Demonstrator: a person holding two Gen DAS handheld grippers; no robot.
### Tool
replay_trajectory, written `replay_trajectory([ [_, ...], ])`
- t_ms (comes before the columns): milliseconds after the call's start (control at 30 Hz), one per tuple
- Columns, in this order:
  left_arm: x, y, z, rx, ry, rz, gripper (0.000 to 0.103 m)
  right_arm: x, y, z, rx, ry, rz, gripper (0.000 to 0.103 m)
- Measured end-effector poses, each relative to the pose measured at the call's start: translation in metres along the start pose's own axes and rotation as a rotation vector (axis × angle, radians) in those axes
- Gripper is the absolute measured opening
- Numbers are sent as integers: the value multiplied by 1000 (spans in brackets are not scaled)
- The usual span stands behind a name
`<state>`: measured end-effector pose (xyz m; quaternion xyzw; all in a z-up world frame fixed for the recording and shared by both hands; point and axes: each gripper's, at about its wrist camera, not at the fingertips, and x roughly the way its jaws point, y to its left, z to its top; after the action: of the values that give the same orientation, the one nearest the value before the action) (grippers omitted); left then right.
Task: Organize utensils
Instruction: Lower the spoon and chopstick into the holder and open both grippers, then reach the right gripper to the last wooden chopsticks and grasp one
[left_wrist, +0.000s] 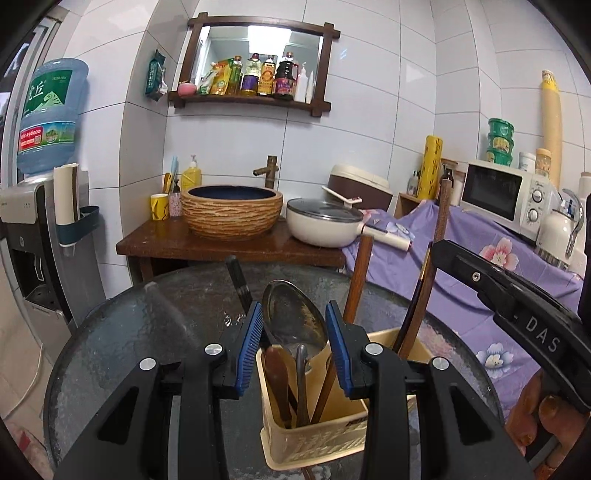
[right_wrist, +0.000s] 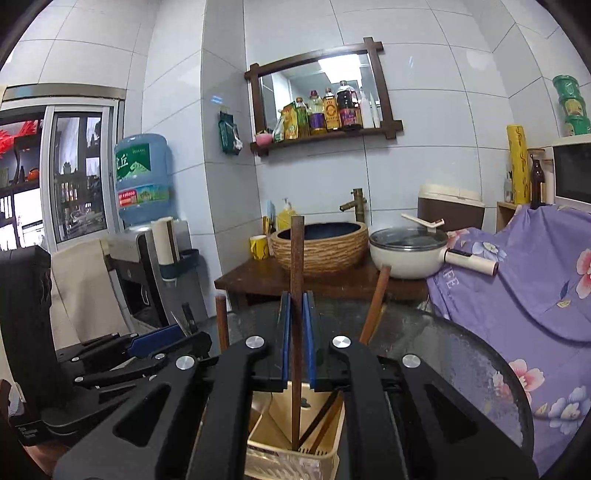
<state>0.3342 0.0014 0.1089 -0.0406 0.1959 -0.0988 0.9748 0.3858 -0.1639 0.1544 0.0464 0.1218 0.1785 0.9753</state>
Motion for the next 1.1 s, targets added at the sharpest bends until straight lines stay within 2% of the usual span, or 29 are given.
replay_trajectory([
  [100,1,1,-6,8,6,-4,35,4,-1,-9,2,29,3,8],
  [133,0,1,-7,10,5,-3,38,4,-1,-12,2,35,2,8],
  [233,-6,5,-9,-2,-14,5,58,4,-4,-17,11,40,-2,8],
  [300,-16,8,-11,-19,-35,2,62,1,-6,-19,12,48,-1,14],
  [333,-21,9,-12,-21,-40,1,64,-1,-6,-20,11,44,-5,26],
  [367,-26,10,-13,-24,-47,2,68,-6,-6,-20,10,34,-10,46],
  [400,-33,12,-15,-29,-58,3,70,-11,-6,-20,11,23,-11,54],
  [467,-45,15,-21,-41,-68,9,79,-27,-4,-22,8,-15,1,56],
  [533,-53,18,-27,-52,-60,23,80,-40,1,-26,-15,-18,-7,58],
  [633,-65,28,-42,-75,-23,61,84,-53,6,-38,-12,12,3,73],
  [733,-71,33,-63,-61,42,99,85,-59,16,-65,-40,127,20,74],
  [800,-71,33,-80,-39,93,127,86,-60,27,-94,-85,239,8,74],
  [967,-72,37,-115,-33,184,160,86,-54,40,-162,-86,463,15,74],
  [1100,-71,42,-134,-49,230,166,86,-52,47,-199,-83,578,11,74],
])
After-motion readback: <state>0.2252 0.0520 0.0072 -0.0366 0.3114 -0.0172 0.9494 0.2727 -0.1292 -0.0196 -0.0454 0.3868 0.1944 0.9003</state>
